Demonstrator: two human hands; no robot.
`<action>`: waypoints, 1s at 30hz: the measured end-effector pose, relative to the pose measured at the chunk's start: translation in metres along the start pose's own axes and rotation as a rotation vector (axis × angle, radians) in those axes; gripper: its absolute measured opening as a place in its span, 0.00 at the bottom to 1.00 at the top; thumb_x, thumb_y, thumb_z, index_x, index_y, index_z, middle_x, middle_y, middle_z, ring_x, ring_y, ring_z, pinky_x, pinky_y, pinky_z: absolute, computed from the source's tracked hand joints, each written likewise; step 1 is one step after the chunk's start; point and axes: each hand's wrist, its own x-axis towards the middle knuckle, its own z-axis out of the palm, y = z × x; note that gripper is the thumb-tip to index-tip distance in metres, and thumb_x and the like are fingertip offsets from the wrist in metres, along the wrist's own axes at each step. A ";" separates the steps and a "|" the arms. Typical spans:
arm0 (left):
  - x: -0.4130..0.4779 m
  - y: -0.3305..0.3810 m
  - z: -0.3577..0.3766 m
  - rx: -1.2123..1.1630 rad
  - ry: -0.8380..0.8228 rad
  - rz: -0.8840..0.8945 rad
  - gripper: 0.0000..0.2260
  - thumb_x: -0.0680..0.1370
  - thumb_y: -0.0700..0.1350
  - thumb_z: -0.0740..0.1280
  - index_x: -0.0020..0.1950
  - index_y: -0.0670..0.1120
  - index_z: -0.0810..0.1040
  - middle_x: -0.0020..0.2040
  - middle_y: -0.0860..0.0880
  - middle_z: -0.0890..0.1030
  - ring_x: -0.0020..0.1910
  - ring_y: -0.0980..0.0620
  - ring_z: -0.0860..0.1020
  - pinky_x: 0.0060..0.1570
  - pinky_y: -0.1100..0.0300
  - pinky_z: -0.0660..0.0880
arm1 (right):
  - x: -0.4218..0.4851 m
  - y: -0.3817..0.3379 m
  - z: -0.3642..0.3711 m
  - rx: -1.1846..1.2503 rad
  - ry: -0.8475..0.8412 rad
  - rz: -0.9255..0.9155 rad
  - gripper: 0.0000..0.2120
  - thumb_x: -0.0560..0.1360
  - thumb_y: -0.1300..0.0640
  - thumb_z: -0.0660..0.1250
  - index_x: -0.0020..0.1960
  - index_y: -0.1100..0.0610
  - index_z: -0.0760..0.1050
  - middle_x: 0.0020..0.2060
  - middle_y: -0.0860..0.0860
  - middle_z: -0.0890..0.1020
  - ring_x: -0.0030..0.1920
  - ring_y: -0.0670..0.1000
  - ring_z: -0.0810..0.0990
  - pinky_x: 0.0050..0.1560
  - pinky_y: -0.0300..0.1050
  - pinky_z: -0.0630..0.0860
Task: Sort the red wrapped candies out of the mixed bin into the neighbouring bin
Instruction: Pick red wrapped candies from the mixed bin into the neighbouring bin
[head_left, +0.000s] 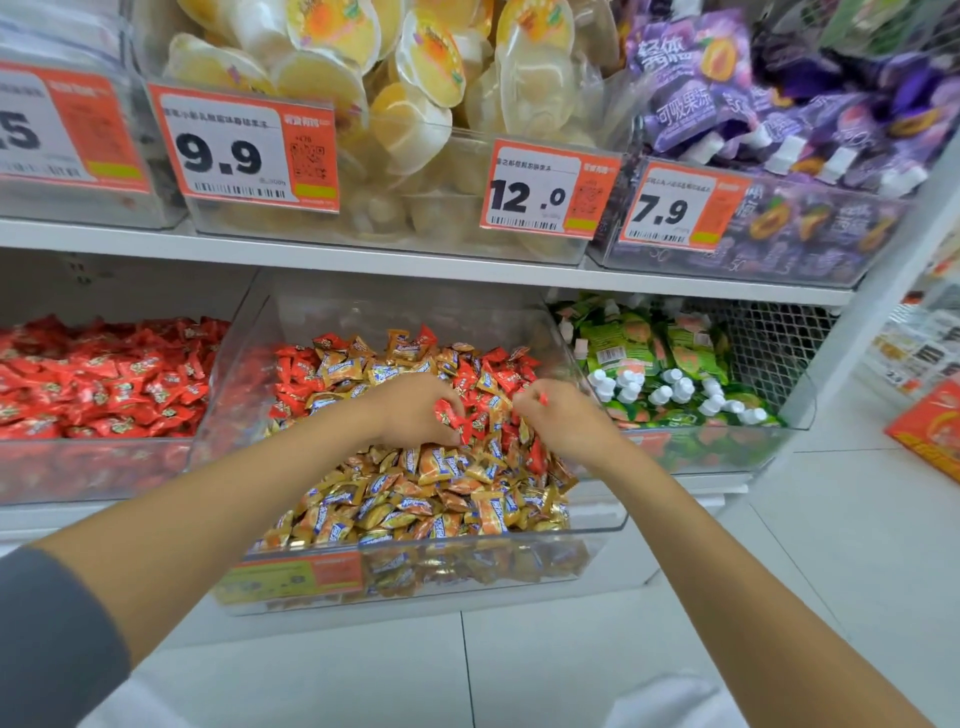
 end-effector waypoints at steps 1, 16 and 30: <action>-0.004 -0.002 -0.002 -0.093 0.046 0.000 0.14 0.76 0.50 0.71 0.61 0.49 0.79 0.65 0.52 0.75 0.65 0.51 0.72 0.61 0.58 0.67 | -0.004 0.001 0.001 -0.104 -0.081 0.012 0.17 0.81 0.49 0.60 0.39 0.59 0.67 0.30 0.53 0.69 0.29 0.51 0.66 0.32 0.45 0.62; -0.040 -0.035 -0.044 -0.846 0.260 -0.222 0.04 0.76 0.43 0.70 0.49 0.47 0.76 0.38 0.42 0.81 0.34 0.52 0.75 0.24 0.66 0.69 | 0.024 -0.021 0.011 0.224 0.013 -0.106 0.07 0.78 0.66 0.65 0.49 0.54 0.74 0.55 0.50 0.78 0.28 0.46 0.74 0.28 0.41 0.72; -0.039 -0.036 -0.039 -0.814 0.260 -0.205 0.12 0.76 0.45 0.70 0.58 0.56 0.79 0.39 0.47 0.82 0.34 0.49 0.73 0.29 0.63 0.73 | 0.052 -0.008 0.071 -0.251 -0.030 -0.299 0.20 0.73 0.50 0.72 0.61 0.54 0.71 0.60 0.53 0.72 0.55 0.56 0.76 0.56 0.49 0.74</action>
